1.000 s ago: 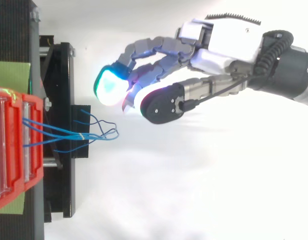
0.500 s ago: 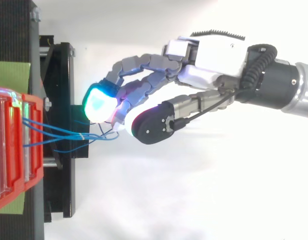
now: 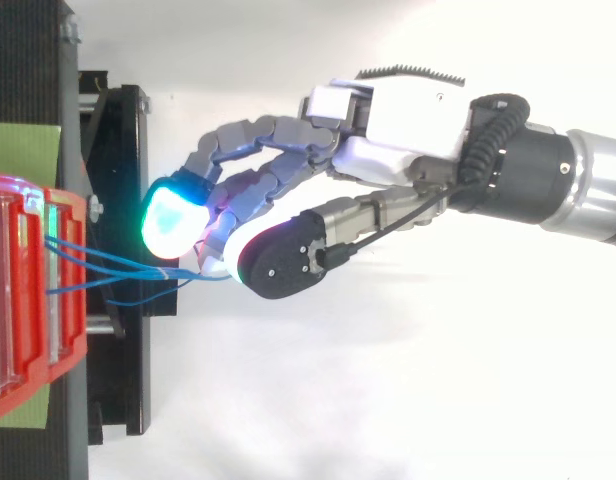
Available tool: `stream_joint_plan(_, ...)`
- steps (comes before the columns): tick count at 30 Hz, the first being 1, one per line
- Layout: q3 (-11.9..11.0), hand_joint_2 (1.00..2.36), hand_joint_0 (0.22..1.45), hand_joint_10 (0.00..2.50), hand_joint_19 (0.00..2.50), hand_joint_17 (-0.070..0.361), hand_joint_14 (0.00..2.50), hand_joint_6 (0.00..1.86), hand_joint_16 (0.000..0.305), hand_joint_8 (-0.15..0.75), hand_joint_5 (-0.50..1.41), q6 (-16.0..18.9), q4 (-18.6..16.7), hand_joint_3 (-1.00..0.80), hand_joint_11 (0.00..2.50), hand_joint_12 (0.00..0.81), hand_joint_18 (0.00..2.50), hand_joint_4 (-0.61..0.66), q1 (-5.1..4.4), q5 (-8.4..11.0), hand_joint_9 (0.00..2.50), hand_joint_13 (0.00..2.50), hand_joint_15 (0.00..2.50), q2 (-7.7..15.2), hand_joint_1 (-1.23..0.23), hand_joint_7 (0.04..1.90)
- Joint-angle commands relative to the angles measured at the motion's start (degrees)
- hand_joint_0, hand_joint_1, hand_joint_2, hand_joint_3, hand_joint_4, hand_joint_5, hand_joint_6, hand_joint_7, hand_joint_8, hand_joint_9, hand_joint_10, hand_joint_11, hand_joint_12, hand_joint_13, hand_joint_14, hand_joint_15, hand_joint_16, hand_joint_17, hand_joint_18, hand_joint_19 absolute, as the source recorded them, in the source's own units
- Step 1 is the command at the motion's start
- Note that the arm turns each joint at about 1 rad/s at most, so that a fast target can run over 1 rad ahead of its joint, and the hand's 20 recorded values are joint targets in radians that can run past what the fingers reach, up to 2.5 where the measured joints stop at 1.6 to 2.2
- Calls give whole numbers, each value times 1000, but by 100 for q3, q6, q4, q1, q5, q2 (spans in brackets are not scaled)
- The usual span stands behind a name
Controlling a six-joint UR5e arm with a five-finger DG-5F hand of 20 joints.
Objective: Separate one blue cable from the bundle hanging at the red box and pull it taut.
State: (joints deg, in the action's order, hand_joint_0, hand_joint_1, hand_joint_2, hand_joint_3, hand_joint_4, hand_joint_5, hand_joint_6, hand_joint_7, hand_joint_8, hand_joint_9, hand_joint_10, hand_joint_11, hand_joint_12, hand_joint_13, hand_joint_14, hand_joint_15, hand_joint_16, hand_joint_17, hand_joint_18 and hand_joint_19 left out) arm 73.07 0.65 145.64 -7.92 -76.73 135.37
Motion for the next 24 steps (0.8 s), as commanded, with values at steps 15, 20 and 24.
stream_joint_plan(15,-82,1000,579,10,465,101,9,502,45,350,-147,15,-194,-500,450,346,537,356,-43,-79,878,595,271,42,-611,877)
stream_joint_plan(20,-73,1000,555,10,493,106,9,502,47,348,-152,15,-246,-500,455,355,522,354,-43,-88,815,571,283,50,-615,881)
stream_joint_plan(24,-82,1000,550,10,491,107,9,502,48,343,-153,15,-246,-500,469,359,516,347,-17,-88,784,556,276,50,-618,881)
